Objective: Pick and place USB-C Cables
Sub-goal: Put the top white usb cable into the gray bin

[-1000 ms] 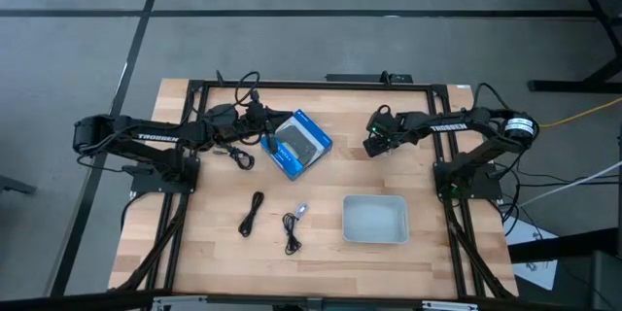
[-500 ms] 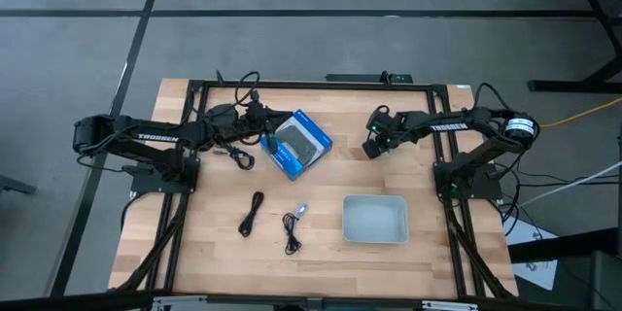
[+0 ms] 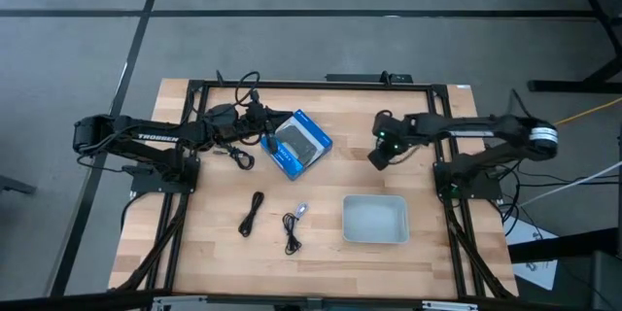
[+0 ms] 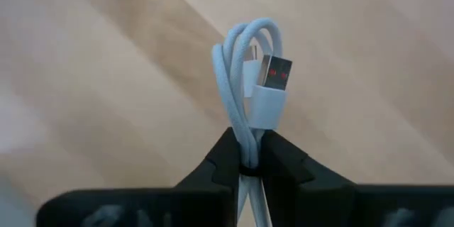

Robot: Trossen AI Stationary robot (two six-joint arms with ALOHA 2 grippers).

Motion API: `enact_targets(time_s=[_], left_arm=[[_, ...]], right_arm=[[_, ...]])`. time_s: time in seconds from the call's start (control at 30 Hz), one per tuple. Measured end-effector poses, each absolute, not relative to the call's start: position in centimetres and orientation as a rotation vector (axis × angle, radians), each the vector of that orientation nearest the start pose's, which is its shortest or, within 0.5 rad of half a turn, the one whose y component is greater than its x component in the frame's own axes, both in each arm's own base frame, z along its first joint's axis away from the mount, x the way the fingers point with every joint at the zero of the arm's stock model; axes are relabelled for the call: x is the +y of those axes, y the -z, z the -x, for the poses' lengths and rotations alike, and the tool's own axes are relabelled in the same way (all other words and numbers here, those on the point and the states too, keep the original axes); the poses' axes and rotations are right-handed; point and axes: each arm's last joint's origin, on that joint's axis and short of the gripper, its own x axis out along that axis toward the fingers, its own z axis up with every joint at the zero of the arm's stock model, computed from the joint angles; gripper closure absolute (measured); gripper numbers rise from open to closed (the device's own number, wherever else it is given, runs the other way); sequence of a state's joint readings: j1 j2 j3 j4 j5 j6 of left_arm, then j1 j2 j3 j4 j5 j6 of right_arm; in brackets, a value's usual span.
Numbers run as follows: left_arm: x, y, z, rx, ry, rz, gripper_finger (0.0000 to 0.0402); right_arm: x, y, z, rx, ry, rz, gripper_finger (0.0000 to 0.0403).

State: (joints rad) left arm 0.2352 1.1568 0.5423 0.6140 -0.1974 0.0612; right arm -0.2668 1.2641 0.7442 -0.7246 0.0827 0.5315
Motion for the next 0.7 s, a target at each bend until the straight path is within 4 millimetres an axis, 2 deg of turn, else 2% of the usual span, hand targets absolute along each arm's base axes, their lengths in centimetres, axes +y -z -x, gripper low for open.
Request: enact_targets(time_s=[0.2, 0.3, 0.57, 0.7], left_arm=[[6.3, -25.3, -23.7, 0.014, -0.432, -0.06, 0.0401], [6.2, -25.3, -23.7, 0.013, -0.431, -0.053, 0.0401], [6.2, -25.3, -23.7, 0.013, -0.431, -0.053, 0.0401], [6.2, -25.3, -23.7, 0.013, -0.431, -0.053, 0.0401]], right_arm=[[-1.8, -22.5, -19.2, 1.013, 0.503, -0.595, 0.0364], [0.5, -23.4, -18.7, 0.981, 0.415, -0.613, 0.0364], [7.2, -24.4, -18.4, 0.925, 0.117, -0.619, 0.0364], [9.5, -24.4, -18.3, 0.901, 0.027, -0.571, 0.0364]])
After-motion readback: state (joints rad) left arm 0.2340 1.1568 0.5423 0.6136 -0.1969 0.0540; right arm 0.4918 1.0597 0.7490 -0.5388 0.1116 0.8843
